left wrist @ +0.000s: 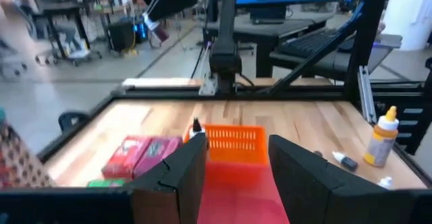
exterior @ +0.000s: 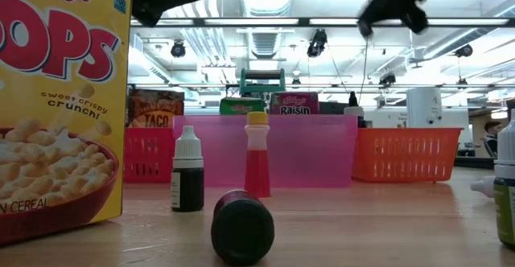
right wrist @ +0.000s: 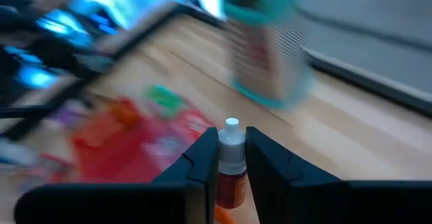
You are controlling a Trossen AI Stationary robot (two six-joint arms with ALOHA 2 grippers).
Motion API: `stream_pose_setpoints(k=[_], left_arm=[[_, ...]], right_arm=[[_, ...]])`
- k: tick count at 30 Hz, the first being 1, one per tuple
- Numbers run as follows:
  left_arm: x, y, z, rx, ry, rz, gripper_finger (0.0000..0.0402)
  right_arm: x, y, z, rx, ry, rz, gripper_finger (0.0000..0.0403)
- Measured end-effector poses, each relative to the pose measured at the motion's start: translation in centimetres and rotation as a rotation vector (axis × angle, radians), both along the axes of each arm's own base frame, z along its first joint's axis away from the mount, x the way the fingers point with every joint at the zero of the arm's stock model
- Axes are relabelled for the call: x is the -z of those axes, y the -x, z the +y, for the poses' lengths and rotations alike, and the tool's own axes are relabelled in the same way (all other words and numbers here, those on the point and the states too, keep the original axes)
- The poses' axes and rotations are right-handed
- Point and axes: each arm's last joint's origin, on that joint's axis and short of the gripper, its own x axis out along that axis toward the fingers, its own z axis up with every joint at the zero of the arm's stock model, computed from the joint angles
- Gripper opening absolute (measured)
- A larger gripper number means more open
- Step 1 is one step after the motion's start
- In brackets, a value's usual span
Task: Pick & Place Kitchen Items
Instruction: Put the small orange food coloring bottle into the orange bin
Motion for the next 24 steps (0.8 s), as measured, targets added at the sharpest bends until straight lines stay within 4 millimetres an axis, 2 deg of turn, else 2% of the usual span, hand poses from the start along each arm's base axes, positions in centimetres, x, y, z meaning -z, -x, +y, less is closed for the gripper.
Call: stream_pose_setpoints(k=[4, 8, 13, 18, 24], left_arm=[[0.1, -0.9, -0.3, 0.011, -0.081, -0.043, 0.0168], [0.1, -1.8, -0.7, 0.034, -0.091, -0.121, 0.0168], [0.0, -3.5, -1.5, 0.13, -0.171, -0.144, 0.0168], [-0.4, -5.8, -2.1, 0.129, -0.186, -0.131, 0.0168], [-0.9, -8.1, -2.3, 0.11, -0.161, -0.132, 0.0168]], right_arm=[[-1.1, -1.3, 3.1, -0.124, 0.127, -0.112, 0.0049], [-1.4, -2.8, 5.8, -0.159, 0.253, -0.161, 0.0061], [-0.8, -5.1, 8.5, -0.201, 0.368, -0.186, 0.0074], [0.3, -7.3, 10.6, -0.254, 0.426, -0.211, 0.0057], [1.2, -8.5, 12.9, -0.331, 0.458, -0.209, 0.0058]])
